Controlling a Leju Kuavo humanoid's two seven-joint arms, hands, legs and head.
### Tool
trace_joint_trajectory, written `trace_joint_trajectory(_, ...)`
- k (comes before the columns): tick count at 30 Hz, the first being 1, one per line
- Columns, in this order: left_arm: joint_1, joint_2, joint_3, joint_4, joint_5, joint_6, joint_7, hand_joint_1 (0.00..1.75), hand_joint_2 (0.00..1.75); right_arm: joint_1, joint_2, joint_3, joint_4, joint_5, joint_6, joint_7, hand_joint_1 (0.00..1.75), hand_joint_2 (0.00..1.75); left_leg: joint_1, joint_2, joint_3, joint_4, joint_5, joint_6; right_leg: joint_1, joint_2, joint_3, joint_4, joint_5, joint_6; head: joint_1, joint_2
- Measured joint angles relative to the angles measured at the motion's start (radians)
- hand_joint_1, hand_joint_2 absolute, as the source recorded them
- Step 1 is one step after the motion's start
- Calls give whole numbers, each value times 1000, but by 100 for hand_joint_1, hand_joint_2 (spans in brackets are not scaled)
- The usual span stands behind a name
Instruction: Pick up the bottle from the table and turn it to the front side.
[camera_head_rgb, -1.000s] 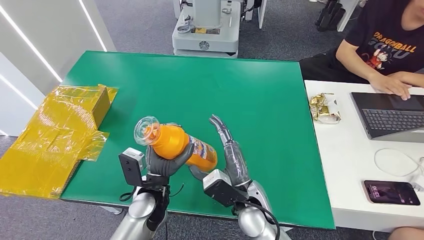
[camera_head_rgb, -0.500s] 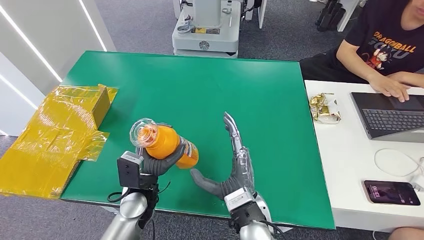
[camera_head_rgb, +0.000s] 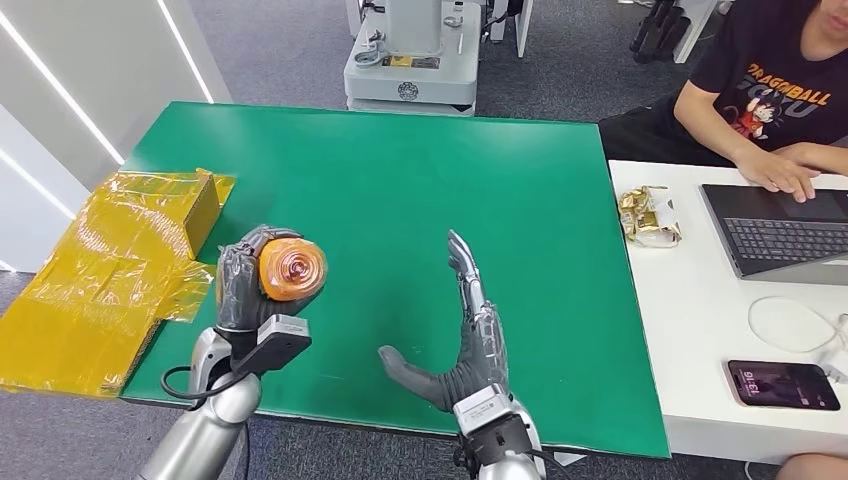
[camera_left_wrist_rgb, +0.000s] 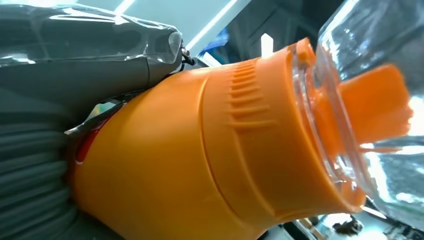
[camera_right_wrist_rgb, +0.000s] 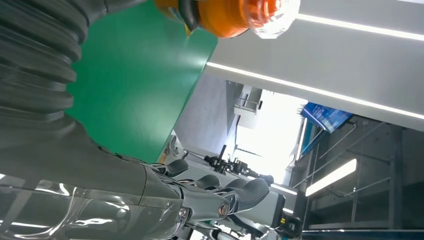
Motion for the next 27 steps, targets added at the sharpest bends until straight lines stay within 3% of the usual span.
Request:
trace_joint_trajectory(6,-22,140,6,3,-235,34,94,175,175,6,-15,0,-36,-10,4,5,0,175,0,1,0,0,0,0,0,1,0,0,0,0,0,0)
trace_joint_trajectory(12,18,220,5,0,-563,43,251,175,175,15,-29,0,-64,-13,4,14,0,175,0,1,0,-1,0,0,0,1,0,0,0,0,0,0)
trace_joint_trajectory(18,52,258,3,5,-702,-25,342,175,175,36,-41,0,-82,-3,-12,17,0,175,0,1,0,-1,0,0,0,1,0,-1,0,0,0,0)
trace_joint_trajectory(27,18,280,-19,54,-730,-97,341,175,175,51,-49,0,-96,0,-17,16,0,175,0,1,0,0,0,0,0,1,0,-1,0,0,0,0)
